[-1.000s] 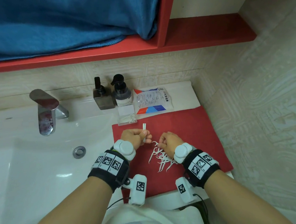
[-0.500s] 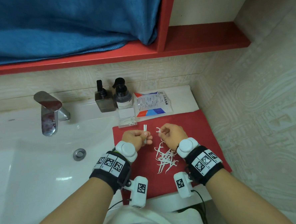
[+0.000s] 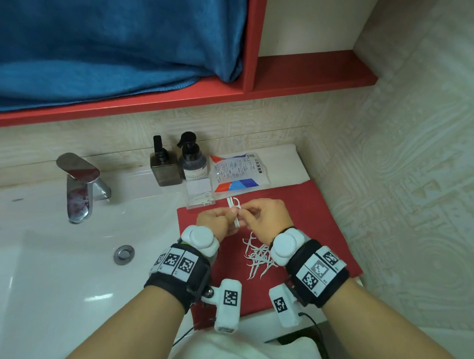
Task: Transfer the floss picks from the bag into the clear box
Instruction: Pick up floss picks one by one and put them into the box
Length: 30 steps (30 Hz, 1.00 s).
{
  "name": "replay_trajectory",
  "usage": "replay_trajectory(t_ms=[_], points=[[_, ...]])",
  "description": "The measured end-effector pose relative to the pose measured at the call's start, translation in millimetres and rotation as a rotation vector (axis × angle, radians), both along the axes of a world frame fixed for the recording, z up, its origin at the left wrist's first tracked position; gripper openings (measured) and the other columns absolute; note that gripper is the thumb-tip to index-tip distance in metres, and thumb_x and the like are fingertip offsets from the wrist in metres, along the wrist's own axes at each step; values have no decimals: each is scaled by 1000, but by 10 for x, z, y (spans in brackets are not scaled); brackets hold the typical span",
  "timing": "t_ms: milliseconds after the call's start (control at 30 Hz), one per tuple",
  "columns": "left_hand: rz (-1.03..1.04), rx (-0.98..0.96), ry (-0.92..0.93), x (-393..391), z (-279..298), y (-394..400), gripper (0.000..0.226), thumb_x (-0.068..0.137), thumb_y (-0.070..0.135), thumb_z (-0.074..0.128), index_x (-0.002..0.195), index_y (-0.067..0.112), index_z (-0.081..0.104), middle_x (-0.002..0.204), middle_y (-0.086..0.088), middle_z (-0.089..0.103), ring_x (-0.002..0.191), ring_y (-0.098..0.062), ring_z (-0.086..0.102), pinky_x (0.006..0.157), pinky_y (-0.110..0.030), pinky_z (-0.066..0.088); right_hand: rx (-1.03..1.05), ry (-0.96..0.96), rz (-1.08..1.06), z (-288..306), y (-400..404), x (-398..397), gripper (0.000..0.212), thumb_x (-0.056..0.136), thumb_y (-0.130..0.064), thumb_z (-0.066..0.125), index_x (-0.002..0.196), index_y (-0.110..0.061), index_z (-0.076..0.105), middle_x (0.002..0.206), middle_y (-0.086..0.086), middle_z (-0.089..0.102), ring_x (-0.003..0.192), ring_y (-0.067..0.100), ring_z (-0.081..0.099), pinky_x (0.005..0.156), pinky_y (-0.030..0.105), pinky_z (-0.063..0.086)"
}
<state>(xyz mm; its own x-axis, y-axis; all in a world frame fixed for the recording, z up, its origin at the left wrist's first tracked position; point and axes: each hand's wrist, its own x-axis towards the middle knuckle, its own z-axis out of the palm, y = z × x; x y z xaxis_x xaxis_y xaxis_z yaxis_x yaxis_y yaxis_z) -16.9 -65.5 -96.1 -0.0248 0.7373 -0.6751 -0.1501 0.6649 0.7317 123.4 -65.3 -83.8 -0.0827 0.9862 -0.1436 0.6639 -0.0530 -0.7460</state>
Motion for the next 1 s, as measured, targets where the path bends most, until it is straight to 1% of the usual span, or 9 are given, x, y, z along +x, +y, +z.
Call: replay_trajectory(t_ms=[100, 200, 300, 467, 600, 733, 833, 933, 1000], points=[[58, 5, -3, -1, 31, 20, 13, 89, 12, 64, 93, 1, 71, 63, -4, 72, 57, -13, 69, 59, -25, 58, 53, -75, 70, 48, -28, -56, 20, 88, -19, 63, 102, -25, 76, 84, 1, 69, 76, 15, 63, 73, 28, 52], [63, 31, 29, -30, 71, -8, 15, 89, 13, 65, 96, 2, 72, 73, -11, 71, 63, -19, 67, 54, -21, 56, 66, -83, 88, 84, -27, -108, 21, 88, -21, 62, 101, -31, 76, 81, 1, 66, 72, 16, 62, 71, 32, 54], [46, 71, 26, -41, 124, -42, 17, 90, 13, 63, 99, 2, 71, 81, -14, 71, 66, -18, 67, 54, -19, 55, 71, -76, 64, 109, -22, -129, 18, 87, -24, 64, 98, -31, 76, 81, -2, 67, 70, 15, 63, 70, 34, 56], [-16, 140, -6, -56, 152, -31, 19, 91, 15, 62, 102, 2, 71, 93, -23, 71, 82, -28, 69, 70, -27, 60, 91, -62, 74, 177, -9, -108, 22, 89, -21, 61, 101, -33, 76, 72, -14, 54, 65, 4, 51, 63, 19, 43], [-20, 160, -7, -64, 204, -40, 18, 90, 13, 63, 101, 1, 71, 86, -18, 72, 71, -20, 69, 61, -21, 57, 77, -57, 105, 223, -18, -89, 25, 89, -21, 60, 104, -34, 75, 77, -9, 56, 65, 3, 50, 64, 18, 41], [-14, 146, -48, -36, 261, -63, 10, 89, 9, 64, 90, 5, 72, 79, -11, 74, 70, -20, 73, 71, -29, 60, 33, 0, 113, 265, -5, 30, 26, 87, -15, 63, 102, -31, 76, 89, -8, 59, 75, 0, 54, 70, 15, 44], [-35, 124, -76, -30, 289, -68, 7, 88, 8, 65, 86, 4, 71, 85, -15, 74, 77, -27, 73, 79, -38, 57, 57, 29, -12, 265, 32, 108, 31, 85, -4, 60, 102, -26, 76, 96, -7, 61, 84, 7, 62, 78, 22, 52], [-137, 115, -57, -28, 332, -96, 11, 87, 10, 66, 93, 1, 69, 83, -12, 74, 68, -19, 72, 68, -28, 57, 79, 70, -74, 236, 35, 206, 39, 87, -2, 57, 114, -26, 70, 104, -7, 65, 95, 7, 66, 88, 28, 54], [-189, 123, -66, -33, 376, -117, 15, 87, 10, 66, 96, -2, 68, 83, -12, 74, 67, -18, 72, 62, -24, 58, 25, 135, -17, 253, 15, 234, 33, 92, -12, 58, 118, -29, 68, 108, -9, 70, 99, 3, 66, 91, 26, 53]])
